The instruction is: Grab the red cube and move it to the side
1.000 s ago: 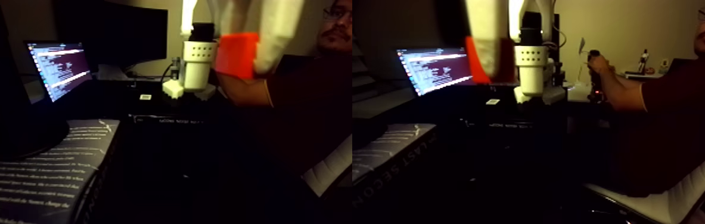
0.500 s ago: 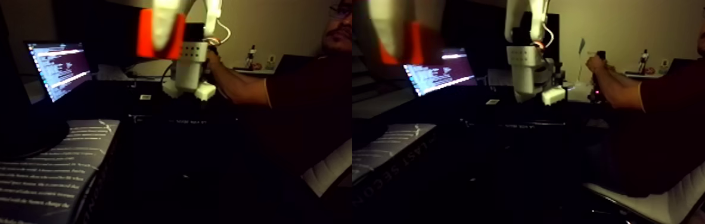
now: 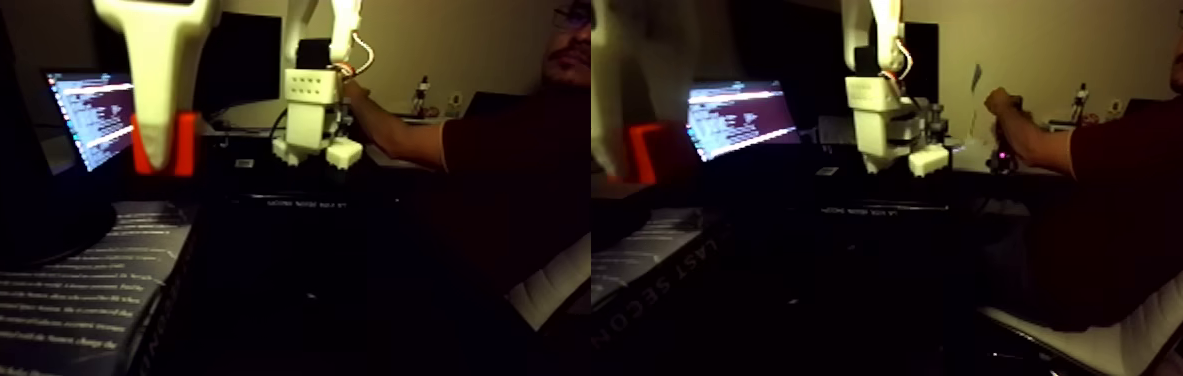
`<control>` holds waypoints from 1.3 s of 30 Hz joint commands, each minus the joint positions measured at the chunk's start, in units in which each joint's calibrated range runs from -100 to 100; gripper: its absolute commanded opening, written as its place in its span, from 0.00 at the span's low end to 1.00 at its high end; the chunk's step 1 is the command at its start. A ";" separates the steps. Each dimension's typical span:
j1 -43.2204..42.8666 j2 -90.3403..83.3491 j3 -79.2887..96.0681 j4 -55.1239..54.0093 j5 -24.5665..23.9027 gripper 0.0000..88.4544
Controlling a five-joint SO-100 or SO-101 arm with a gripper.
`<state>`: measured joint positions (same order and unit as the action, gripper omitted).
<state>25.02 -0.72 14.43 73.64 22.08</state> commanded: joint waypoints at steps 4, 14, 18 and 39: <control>0.29 4.08 -1.23 -5.06 0.23 0.04; 2.96 10.88 -9.30 -6.92 0.12 0.04; 3.62 12.65 -10.21 -6.92 0.29 0.04; -0.04 14.08 -3.59 -7.60 0.07 0.11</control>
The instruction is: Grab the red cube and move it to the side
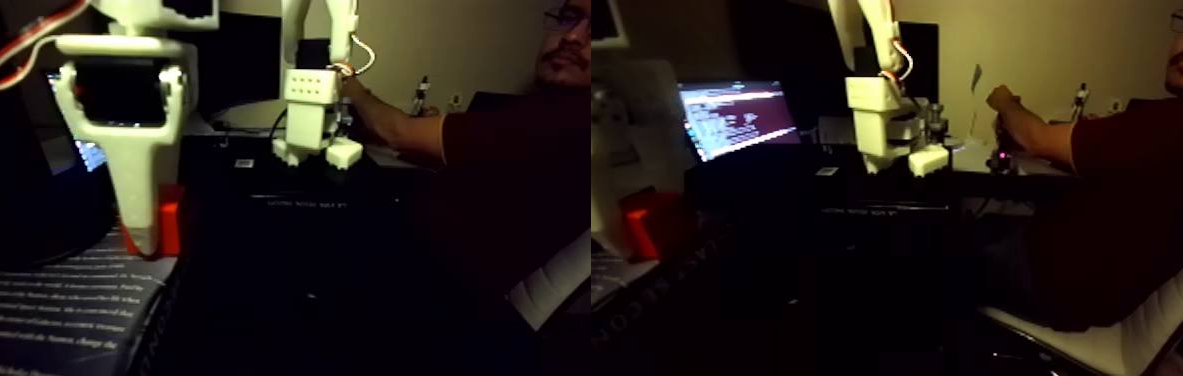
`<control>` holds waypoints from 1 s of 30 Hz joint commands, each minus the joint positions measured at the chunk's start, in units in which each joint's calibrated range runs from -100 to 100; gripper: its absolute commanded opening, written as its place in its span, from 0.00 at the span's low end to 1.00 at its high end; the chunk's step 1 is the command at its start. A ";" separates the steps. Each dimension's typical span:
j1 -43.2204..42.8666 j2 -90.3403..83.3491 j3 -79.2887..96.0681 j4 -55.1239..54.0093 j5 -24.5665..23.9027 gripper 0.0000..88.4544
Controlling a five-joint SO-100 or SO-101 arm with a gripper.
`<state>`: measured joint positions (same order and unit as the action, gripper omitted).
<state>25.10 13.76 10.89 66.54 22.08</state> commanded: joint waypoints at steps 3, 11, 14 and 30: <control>0.13 -0.40 -0.41 -0.58 -0.04 0.11; 0.38 -0.90 -0.69 -0.67 -0.04 0.19; 0.38 -0.90 -0.69 -0.67 0.18 0.20; 2.13 -4.68 0.13 -3.20 4.17 0.32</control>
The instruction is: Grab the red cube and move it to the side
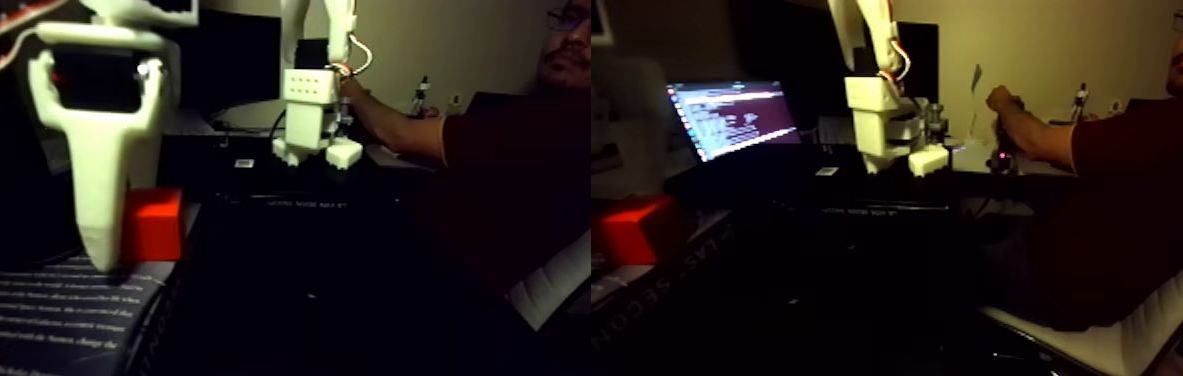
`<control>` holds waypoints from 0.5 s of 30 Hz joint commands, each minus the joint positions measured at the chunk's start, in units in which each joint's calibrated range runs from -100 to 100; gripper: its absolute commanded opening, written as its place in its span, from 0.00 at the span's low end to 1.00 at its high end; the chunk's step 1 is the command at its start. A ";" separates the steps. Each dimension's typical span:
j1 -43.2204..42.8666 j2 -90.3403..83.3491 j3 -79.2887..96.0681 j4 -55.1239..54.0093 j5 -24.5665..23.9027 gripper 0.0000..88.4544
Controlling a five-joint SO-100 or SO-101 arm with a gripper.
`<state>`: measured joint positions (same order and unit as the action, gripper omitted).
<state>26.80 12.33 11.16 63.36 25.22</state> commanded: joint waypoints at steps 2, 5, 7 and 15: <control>0.43 -3.76 0.40 -0.02 1.08 0.32; 0.35 -3.84 2.04 0.07 2.00 0.32; 0.35 -3.84 2.85 0.07 2.37 0.32; 0.43 -6.11 3.31 0.15 3.67 0.32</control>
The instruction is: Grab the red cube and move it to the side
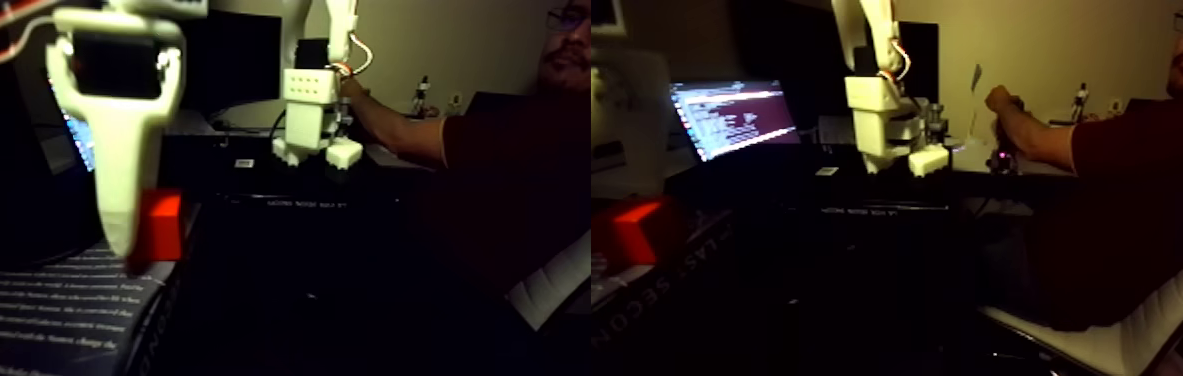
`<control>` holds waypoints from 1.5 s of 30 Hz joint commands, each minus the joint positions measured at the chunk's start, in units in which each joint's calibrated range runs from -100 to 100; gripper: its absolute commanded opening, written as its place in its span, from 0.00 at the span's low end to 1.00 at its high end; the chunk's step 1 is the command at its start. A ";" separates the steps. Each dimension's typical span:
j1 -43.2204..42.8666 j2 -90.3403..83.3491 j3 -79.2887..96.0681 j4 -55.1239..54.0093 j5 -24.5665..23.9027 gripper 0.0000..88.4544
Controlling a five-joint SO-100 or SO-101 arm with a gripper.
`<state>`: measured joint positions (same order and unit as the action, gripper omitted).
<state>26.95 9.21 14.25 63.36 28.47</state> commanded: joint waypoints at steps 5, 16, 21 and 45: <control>0.19 -3.50 0.13 2.60 0.85 0.32; -0.22 -4.17 -0.05 5.73 1.28 0.32; -0.72 -7.78 0.04 8.18 1.06 0.32; -14.38 -34.17 4.48 26.93 -5.63 0.29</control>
<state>15.52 -19.98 16.70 89.23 24.70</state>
